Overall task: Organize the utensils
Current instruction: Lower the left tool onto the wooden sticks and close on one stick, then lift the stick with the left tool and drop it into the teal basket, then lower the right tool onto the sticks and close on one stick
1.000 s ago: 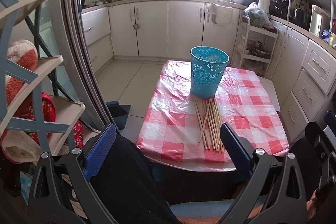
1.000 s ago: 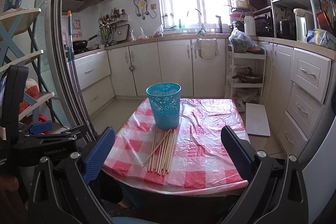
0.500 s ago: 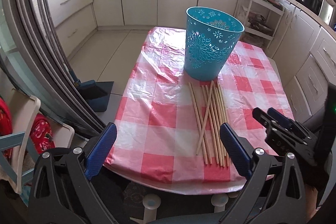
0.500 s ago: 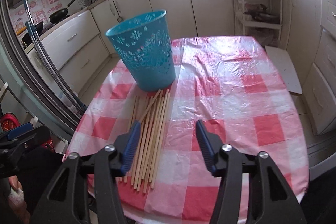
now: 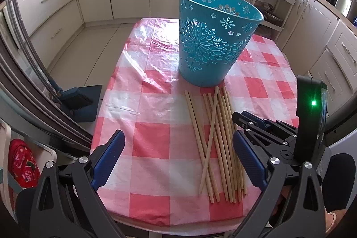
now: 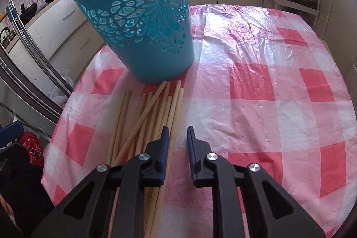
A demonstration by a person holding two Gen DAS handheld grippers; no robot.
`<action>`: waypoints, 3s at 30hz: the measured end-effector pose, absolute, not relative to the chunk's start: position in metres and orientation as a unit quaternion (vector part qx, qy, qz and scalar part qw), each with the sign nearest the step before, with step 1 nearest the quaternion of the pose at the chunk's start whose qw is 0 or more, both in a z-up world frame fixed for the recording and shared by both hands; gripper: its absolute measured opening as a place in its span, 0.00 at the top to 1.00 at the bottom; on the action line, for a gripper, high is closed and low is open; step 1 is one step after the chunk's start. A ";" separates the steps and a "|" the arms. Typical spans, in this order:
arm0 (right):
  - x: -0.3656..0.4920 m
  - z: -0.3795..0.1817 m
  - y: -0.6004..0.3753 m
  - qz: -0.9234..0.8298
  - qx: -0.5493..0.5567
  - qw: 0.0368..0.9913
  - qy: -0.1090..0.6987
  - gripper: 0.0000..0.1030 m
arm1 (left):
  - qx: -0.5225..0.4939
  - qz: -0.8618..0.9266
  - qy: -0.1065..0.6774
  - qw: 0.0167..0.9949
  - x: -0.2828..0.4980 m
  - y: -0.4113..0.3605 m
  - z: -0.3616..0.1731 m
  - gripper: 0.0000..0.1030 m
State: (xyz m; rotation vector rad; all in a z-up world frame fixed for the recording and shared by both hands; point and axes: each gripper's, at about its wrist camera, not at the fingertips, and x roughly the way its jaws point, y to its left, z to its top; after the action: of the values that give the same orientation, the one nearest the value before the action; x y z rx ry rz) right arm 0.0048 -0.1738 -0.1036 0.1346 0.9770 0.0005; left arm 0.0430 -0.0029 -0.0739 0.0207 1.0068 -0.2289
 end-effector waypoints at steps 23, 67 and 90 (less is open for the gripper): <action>0.012 -0.108 -0.217 0.076 0.108 0.854 0.503 0.91 | 0.043 -0.157 0.533 0.830 0.105 -0.082 -0.144 0.77; 0.016 -0.110 -0.202 0.093 0.114 0.874 0.463 0.65 | -0.133 -0.156 0.196 0.959 0.200 -0.050 0.082 0.95; 0.014 -0.108 -0.205 0.080 0.108 0.875 0.464 0.67 | -0.059 -0.078 0.277 0.956 0.163 -0.007 0.006 0.41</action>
State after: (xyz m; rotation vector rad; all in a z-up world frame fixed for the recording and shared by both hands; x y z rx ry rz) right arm 0.0136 -0.2046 -0.1078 0.2257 0.9696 0.1661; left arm 0.1628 -0.0066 0.0058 -0.1197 0.5628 -0.1590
